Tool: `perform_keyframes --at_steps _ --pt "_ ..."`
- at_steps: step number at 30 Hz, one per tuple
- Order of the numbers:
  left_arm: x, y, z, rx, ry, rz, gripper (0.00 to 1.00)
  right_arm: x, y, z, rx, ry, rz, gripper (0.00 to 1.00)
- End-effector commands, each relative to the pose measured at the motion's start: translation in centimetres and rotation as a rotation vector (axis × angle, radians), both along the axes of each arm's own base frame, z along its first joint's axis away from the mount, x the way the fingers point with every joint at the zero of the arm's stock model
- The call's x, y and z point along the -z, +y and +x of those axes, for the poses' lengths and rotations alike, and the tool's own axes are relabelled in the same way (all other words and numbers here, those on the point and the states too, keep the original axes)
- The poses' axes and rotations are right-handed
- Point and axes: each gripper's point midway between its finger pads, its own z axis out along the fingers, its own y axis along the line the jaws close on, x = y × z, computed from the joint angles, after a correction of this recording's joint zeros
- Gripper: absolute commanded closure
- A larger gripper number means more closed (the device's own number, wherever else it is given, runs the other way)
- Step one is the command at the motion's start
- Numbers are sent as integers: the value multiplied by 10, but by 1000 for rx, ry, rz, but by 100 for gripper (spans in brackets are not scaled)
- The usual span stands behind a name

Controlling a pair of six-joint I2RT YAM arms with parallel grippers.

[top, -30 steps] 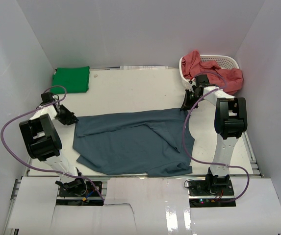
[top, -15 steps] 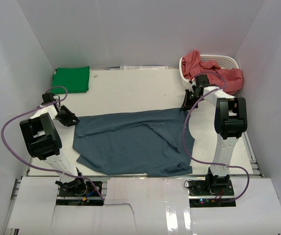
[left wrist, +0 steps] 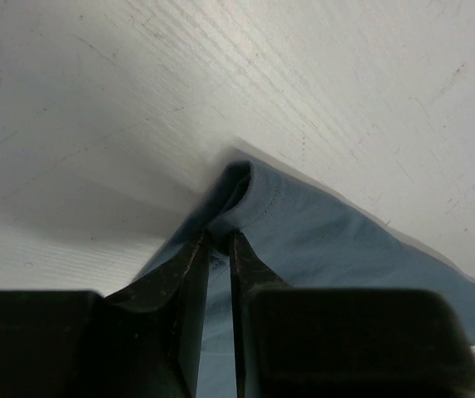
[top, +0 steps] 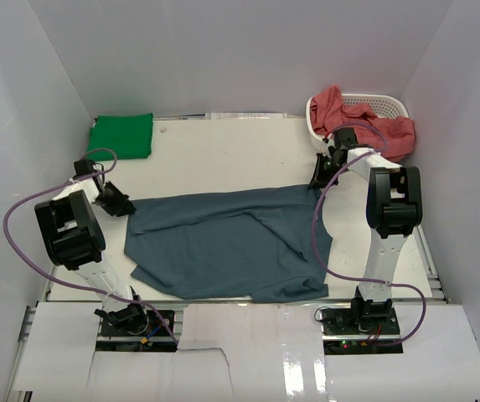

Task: Fold and stack the t-shirts
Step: Fold the flattened tshirt in 1/3 of the way

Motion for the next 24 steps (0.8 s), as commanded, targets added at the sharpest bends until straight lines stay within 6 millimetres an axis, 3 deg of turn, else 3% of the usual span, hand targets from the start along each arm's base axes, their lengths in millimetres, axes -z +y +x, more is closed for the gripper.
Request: perform_keyframes --at_steps 1,5,10,22,24 --pt "-7 0 7 25 -22 9 75 -5 3 2 -5 -15 17 92" --pt "-1 -2 4 35 -7 -3 80 -4 3 1 -5 -12 18 92" --pt "-4 -1 6 35 -12 2 93 -3 2 0 -4 -9 15 92" --pt "-43 15 35 19 -61 50 94 0 -2 -6 0 0 -5 92" --pt "-40 18 34 17 -46 63 94 2 -3 -7 1 3 -10 92"
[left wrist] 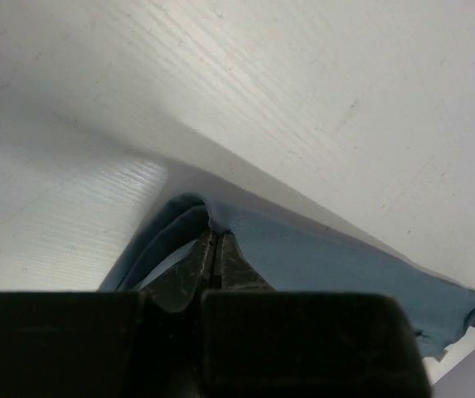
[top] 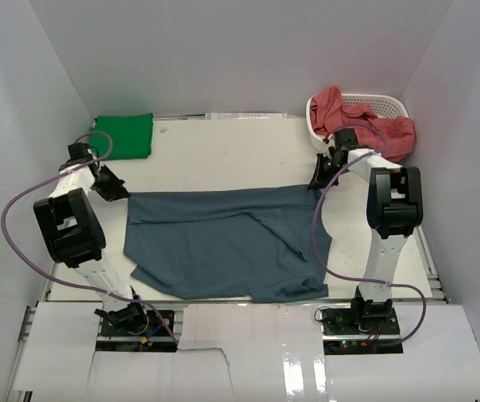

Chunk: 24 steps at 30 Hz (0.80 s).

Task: Fold and stack the t-shirts
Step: Fold the flattened tshirt in 1/3 of the way

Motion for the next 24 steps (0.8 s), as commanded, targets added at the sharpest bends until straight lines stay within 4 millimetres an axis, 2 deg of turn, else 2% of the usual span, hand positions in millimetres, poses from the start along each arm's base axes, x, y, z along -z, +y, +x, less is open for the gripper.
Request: perform_keyframes --at_steps 1,10,17,24 --pt "-1 8 3 -2 13 35 94 1 -3 -7 2 6 -15 92" --pt "18 15 5 8 65 67 93 1 -13 -9 27 6 -49 92" --pt "11 25 15 -8 62 99 92 0 -20 -10 49 3 -65 92" --pt "-13 33 35 -18 1 129 92 2 -22 -12 57 10 -70 92"
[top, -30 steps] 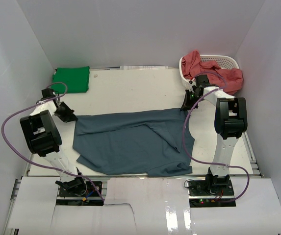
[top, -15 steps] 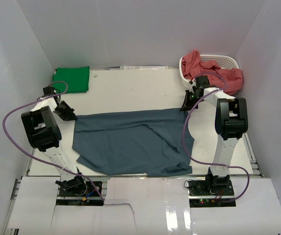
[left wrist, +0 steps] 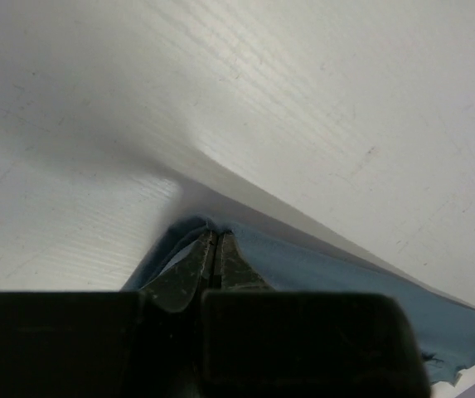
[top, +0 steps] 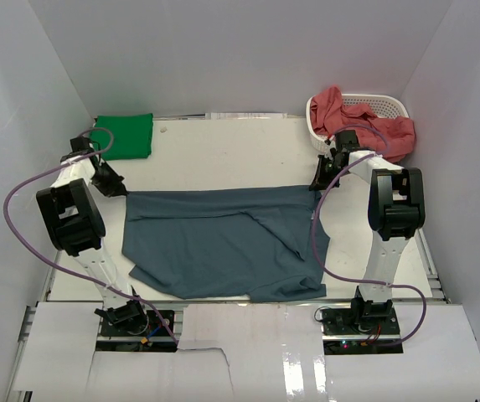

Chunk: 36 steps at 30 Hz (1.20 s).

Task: Fold and stack the t-shirts
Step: Fold the flattened tshirt in 1/3 of the way

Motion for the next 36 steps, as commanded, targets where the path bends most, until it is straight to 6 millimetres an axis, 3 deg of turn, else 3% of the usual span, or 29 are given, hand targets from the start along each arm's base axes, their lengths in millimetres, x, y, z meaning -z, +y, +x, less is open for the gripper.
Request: perform_keyframes --at_steps 1,16,19,23,29,36 --pt "-27 18 20 -12 -77 78 92 1 -16 -7 25 13 -56 92" --pt "-10 17 25 -5 -35 64 91 2 -23 -5 50 13 -72 92" --pt "-7 18 27 -16 -29 69 86 3 -23 -3 49 8 -71 92" --pt "-11 18 36 -37 -71 65 72 0 -20 9 50 -6 -50 92" --pt "-10 20 53 -31 -93 52 73 0 -17 32 58 -20 -38 92" --pt "7 16 61 -25 -69 33 73 1 -12 55 52 -22 -15 92"
